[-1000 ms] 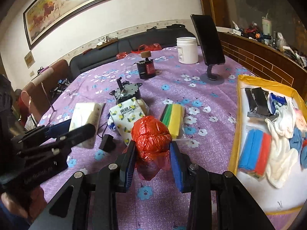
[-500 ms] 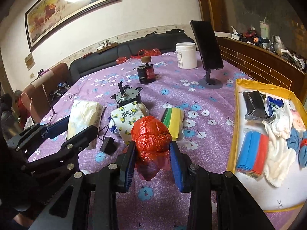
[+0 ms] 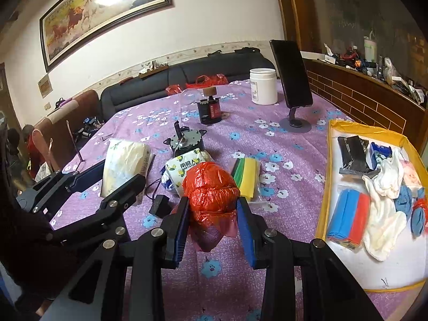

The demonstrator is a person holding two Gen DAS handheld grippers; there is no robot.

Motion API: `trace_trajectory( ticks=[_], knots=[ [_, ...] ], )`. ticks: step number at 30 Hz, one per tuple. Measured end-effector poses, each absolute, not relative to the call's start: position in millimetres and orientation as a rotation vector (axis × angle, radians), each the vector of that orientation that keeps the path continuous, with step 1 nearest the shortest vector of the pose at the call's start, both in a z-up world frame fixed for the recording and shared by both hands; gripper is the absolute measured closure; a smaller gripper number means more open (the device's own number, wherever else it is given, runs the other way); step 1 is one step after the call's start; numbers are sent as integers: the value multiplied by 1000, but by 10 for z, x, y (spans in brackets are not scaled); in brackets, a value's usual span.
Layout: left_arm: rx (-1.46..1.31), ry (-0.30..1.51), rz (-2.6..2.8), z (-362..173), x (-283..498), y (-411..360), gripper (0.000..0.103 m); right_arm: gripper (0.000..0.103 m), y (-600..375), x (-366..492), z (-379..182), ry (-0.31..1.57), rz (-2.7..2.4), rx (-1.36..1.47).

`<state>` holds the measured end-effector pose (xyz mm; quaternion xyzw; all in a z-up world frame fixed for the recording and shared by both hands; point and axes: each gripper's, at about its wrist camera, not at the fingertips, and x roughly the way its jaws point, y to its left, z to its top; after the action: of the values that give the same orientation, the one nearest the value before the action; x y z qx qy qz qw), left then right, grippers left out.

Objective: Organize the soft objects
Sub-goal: 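Lift the tissue pack and red bag with both grippers above the table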

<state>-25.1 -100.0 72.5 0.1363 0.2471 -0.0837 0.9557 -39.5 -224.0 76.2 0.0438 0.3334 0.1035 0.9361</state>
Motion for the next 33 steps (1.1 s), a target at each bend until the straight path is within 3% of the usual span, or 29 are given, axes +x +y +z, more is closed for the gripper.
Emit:
trace_trajectory(
  ticks=[20, 33],
  knots=[
    [309, 503, -133, 686, -217, -994, 59, 65, -2184, -546, 919, 634, 237, 72],
    [271, 599, -161, 596, -79, -941, 59, 65, -2163, -554, 904, 650, 247, 75]
  ],
)
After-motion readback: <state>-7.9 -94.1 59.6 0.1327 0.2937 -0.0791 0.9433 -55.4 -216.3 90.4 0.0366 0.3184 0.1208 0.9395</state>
